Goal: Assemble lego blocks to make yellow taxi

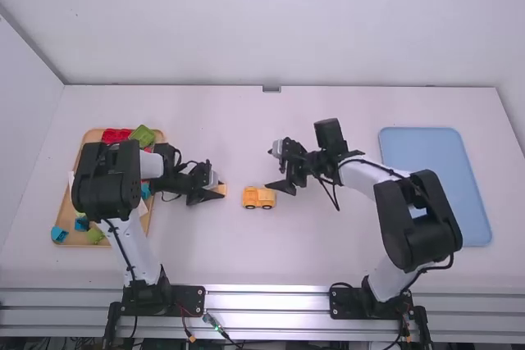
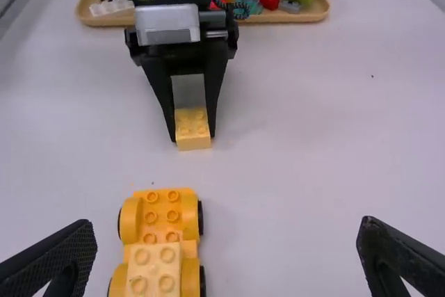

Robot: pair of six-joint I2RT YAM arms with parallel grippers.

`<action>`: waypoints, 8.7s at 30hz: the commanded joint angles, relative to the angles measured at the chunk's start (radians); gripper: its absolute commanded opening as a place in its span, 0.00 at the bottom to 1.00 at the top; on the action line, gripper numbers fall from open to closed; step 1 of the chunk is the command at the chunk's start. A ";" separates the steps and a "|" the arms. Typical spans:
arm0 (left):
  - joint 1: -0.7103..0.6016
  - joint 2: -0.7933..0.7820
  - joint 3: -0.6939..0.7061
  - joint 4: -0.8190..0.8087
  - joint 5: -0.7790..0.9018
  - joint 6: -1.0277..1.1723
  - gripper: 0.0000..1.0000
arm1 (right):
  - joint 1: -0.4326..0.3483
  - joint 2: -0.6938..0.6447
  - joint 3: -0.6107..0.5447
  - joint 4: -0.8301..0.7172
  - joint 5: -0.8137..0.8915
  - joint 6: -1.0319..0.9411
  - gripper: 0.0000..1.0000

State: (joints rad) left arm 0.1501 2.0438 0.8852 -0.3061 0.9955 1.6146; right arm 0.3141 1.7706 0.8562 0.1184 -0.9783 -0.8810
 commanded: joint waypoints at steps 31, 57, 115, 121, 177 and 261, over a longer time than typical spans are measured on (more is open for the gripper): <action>-0.269 -0.191 0.014 -0.019 -0.014 -0.240 0.20 | 0.061 0.279 -0.162 0.429 -0.041 0.121 0.99; -0.399 -0.250 -0.093 0.300 -0.124 -0.503 0.14 | 0.059 0.285 -0.255 0.534 0.062 0.139 0.90; -0.460 -0.189 -0.160 0.486 -0.095 -0.589 0.03 | 0.020 0.369 -0.206 0.520 -0.099 0.046 0.42; -0.465 -0.189 -0.161 0.486 -0.095 -0.608 0.02 | 0.023 0.369 -0.207 0.521 -0.100 0.046 0.42; -0.430 -0.360 -0.091 0.327 -0.099 -0.657 0.65 | 0.032 0.369 -0.137 0.401 -0.095 -0.015 0.40; -0.412 -0.653 -0.021 0.111 -0.649 -1.058 0.99 | 0.032 0.366 -0.136 0.454 -0.028 0.085 0.82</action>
State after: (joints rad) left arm -0.2699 1.4158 0.8646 -0.1936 0.4431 0.6827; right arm 0.3450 2.1242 0.7074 0.5732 -1.0100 -0.8219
